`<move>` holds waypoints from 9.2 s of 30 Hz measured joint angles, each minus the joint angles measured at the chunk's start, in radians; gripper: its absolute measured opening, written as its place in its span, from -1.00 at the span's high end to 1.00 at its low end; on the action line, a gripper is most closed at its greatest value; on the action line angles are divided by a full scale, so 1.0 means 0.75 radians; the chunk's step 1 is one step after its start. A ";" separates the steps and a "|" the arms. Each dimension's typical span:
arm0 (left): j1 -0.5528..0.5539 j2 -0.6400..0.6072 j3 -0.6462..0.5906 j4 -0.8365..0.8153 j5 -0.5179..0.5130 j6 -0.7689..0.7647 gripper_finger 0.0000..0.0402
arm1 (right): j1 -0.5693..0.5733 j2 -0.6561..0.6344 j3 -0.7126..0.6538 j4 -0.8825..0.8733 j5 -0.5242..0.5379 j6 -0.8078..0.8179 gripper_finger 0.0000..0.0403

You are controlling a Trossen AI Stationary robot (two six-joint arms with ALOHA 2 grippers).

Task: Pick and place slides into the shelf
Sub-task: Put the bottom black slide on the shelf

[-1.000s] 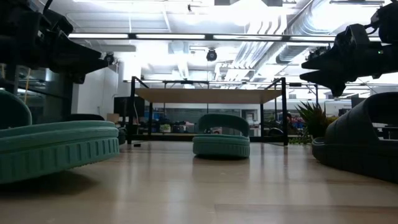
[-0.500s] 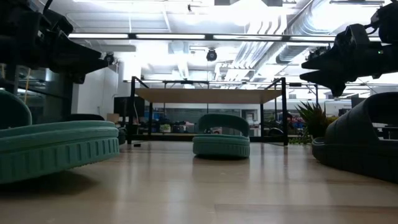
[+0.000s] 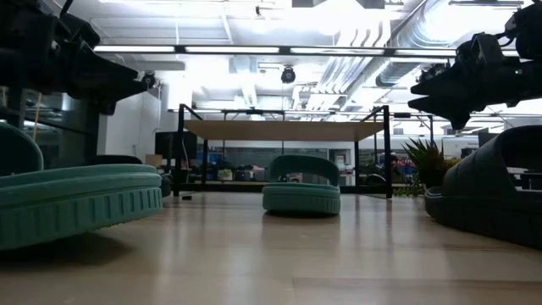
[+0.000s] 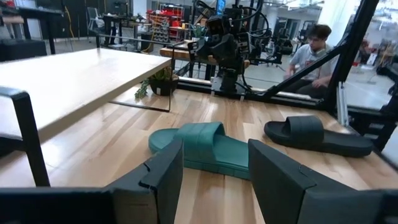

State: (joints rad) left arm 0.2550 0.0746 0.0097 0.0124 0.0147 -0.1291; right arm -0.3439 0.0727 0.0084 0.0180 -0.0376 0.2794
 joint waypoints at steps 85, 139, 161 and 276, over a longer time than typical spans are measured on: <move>0.000 0.359 0.390 0.083 -0.090 -0.125 0.19 | 0.444 0.054 0.205 0.570 -0.025 -0.123 0.07; 0.000 0.387 0.642 -0.185 -0.288 0.073 0.19 | 1.440 2.121 2.059 -1.367 1.228 0.403 0.07; 0.000 0.387 0.644 -0.317 -0.304 -0.020 0.19 | 1.509 2.602 2.547 -1.931 0.786 1.060 0.07; 0.000 0.387 0.644 -0.507 -0.326 -0.183 0.19 | 1.445 2.697 2.258 -2.118 0.920 1.047 1.00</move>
State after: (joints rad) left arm 0.2550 0.3645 0.4927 -0.3679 -0.2298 -0.2661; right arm 0.7397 2.0954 1.7016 -1.5707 0.6528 1.0647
